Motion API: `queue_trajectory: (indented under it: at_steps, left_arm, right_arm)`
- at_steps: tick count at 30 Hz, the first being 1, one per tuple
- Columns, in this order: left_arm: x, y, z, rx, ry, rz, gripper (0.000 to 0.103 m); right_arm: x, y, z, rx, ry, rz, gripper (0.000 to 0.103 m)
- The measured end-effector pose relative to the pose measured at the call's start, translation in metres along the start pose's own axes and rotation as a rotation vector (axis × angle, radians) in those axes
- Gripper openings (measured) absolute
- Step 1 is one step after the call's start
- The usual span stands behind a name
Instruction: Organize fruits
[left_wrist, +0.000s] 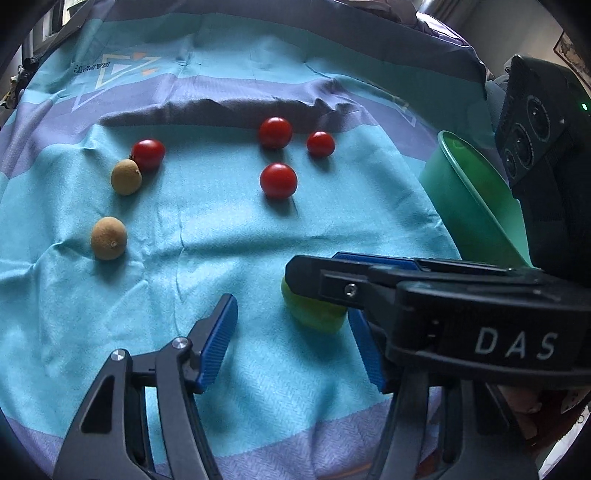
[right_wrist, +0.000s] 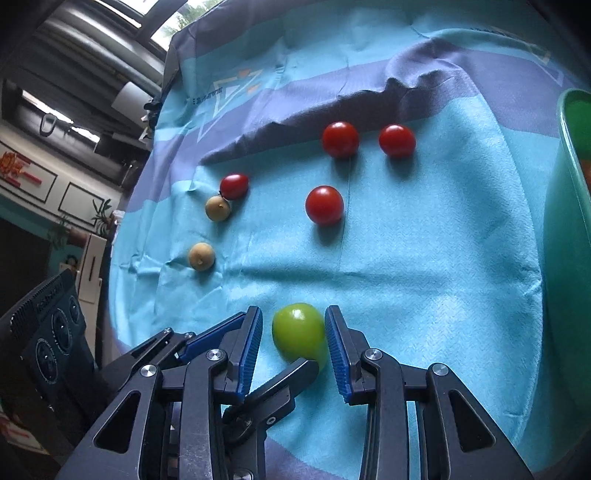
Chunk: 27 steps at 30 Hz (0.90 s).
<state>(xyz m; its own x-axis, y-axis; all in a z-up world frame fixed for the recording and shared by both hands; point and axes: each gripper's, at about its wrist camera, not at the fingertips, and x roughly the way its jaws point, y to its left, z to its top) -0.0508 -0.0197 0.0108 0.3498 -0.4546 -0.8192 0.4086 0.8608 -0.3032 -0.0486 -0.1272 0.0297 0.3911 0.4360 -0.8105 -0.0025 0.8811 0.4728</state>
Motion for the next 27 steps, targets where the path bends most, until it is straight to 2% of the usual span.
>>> queue_trajectory:
  at_steps: [6, 13, 18, 24, 27]
  left_arm:
    - [0.004, -0.005, -0.001, 0.006, 0.0, -0.028, 0.039]
    - [-0.015, -0.015, 0.007, 0.041, -0.075, -0.011, 0.039]
    - [-0.037, -0.043, 0.02, 0.107, -0.149, -0.024, 0.039]
    - [-0.057, -0.094, 0.042, 0.212, -0.216, -0.083, 0.038]
    - [-0.056, -0.122, 0.05, 0.274, -0.23, -0.118, 0.03]
  right_arm:
    - [0.009, 0.0, -0.001, -0.011, 0.025, 0.01, 0.036]
    - [-0.011, 0.01, 0.0, -0.057, -0.048, -0.002, 0.035]
    - [-0.051, 0.013, 0.001, -0.08, -0.163, -0.005, 0.035]
    - [-0.113, 0.001, -0.003, -0.068, -0.344, -0.039, 0.034]
    - [-0.14, -0.012, -0.006, -0.039, -0.423, -0.075, 0.033]
